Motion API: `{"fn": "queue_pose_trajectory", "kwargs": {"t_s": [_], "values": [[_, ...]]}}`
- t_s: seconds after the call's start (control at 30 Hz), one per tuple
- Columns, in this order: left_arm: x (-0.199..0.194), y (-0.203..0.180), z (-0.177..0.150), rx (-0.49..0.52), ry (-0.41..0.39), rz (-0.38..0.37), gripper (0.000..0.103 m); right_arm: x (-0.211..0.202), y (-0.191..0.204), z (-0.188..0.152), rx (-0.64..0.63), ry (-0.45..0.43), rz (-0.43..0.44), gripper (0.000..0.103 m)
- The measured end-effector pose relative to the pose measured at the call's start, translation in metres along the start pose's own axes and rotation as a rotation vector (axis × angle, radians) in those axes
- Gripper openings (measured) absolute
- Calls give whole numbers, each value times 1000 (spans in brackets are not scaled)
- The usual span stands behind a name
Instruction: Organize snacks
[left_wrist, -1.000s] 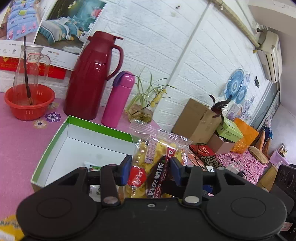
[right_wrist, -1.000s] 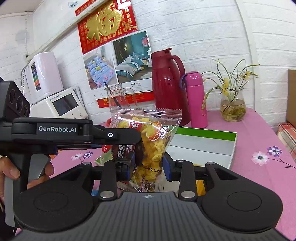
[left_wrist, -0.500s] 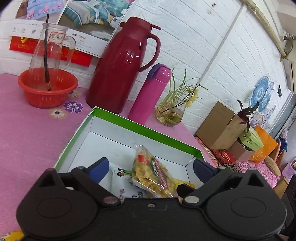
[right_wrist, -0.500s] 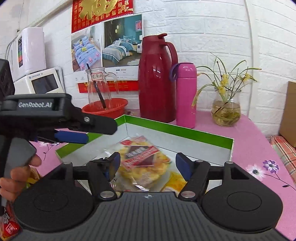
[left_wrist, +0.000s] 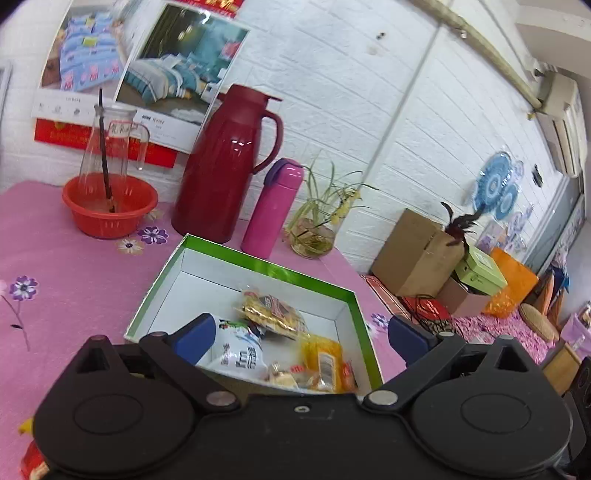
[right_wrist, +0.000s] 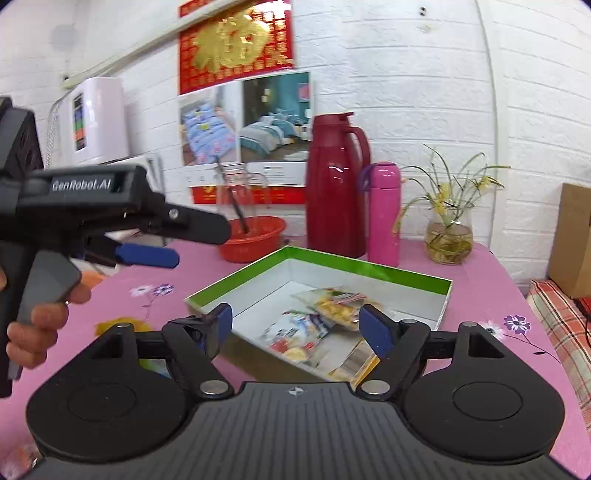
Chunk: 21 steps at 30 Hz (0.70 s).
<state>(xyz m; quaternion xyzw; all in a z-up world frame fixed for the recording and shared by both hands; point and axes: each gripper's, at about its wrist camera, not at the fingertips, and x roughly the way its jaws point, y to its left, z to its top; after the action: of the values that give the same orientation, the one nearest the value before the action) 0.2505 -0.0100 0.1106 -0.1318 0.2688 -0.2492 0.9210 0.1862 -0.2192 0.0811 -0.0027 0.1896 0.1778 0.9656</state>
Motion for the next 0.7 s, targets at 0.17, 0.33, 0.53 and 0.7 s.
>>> {"fn": "queue_pose_trajectory", "kwargs": {"t_s": [0.17, 0.33, 0.53, 0.7], "values": [[-46, -18, -30, 70, -4, 26, 103, -31, 28, -16, -43, 13, 69, 103], [-87, -19, -75, 105, -11, 12, 103, -46, 52, -39, -60, 79, 149, 103], [-118, 0, -118, 50, -9, 25, 103, -48, 84, -71, -161, 161, 198, 103], [-128, 22, -143, -25, 10, 57, 103, -42, 103, -90, -216, 212, 226, 103]]}}
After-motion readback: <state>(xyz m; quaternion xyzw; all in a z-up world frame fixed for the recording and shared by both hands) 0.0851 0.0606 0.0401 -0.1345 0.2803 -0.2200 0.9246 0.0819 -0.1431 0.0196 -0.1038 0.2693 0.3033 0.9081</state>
